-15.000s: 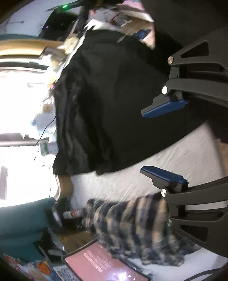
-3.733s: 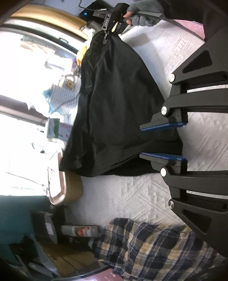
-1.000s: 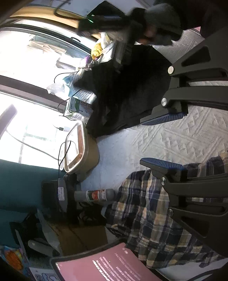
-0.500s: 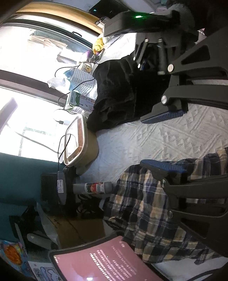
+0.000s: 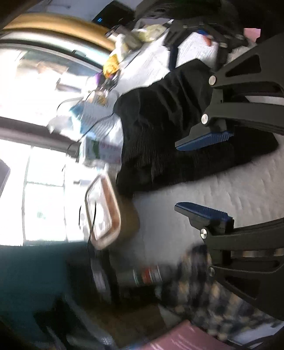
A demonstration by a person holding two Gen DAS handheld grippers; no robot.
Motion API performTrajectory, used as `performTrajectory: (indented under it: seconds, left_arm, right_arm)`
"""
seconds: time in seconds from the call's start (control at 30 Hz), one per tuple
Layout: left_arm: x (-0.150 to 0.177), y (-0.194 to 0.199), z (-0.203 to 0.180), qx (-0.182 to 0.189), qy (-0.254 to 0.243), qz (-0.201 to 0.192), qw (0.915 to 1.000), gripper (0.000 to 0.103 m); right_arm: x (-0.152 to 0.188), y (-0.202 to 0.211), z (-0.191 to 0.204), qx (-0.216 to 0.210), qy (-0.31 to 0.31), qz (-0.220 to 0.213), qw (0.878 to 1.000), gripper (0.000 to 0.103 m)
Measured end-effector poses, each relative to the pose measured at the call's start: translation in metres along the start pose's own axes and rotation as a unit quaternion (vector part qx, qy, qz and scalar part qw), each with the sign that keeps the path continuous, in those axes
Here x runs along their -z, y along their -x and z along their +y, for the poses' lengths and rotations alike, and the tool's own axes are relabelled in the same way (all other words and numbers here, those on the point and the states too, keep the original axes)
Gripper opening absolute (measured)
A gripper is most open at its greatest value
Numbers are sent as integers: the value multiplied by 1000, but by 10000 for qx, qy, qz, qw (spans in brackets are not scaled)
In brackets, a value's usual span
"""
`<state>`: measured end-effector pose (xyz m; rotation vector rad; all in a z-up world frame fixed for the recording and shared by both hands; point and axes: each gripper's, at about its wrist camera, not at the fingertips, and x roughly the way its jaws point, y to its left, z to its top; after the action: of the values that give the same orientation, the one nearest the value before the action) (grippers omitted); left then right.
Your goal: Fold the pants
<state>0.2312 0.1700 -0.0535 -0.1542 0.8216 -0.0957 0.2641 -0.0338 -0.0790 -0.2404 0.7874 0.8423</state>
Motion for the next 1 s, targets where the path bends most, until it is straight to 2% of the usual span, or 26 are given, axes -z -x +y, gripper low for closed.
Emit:
performTrajectory:
  seconds: [0.17, 0.3, 0.43, 0.53, 0.6, 0.63, 0.7, 0.77, 0.8, 0.83, 0.9, 1.0]
  left_arm:
    - [-31, -38, -21, 316, -230, 256, 9989, 59]
    - [-56, -68, -27, 412, -341, 395, 9978, 64]
    - [-72, -113, -18, 508, -232, 909, 9943, 64]
    - [-73, -139, -9, 582, -109, 1428, 9880, 64]
    - [-72, -141, -7, 714, -61, 1421, 9873, 63]
    - [-72, -139, -8, 786, -100, 1353, 9876, 61]
    - [-72, -131, -11, 881, -195, 1183, 9889, 39]
    - [-75, -124, -12, 892, -221, 1012, 9906, 35]
    - [-77, -121, -13, 911, -213, 921, 9913, 19]
    - [-79, -115, -13, 852, -212, 803, 9929, 8]
    - [-82, -101, -11, 704, -161, 536, 9959, 7]
    - [-82, -75, -1, 542, -53, 145, 9984, 7]
  right_arm:
    - [2, 12, -67, 465, -595, -104, 9971, 103]
    - [-7, 14, -117, 606, -1023, -260, 9926, 103]
    - [-18, 11, -153, 603, -1274, -394, 9892, 102]
    - [-28, 0, -171, 607, -1320, -363, 9887, 92]
    - [-32, -6, -179, 562, -1297, -331, 9894, 84]
    - [-34, -11, -183, 527, -1279, -302, 9899, 83]
    - [-38, -21, -187, 454, -1216, -220, 9913, 76]
    - [-41, -29, -187, 380, -1160, -160, 9924, 70]
    - [-43, -35, -186, 320, -1116, -125, 9932, 67]
    - [-44, -38, -184, 280, -1085, -106, 9936, 66]
    - [-48, -45, -181, 208, -1007, -60, 9947, 62]
    - [-57, -50, -172, 175, -845, -63, 9962, 62]
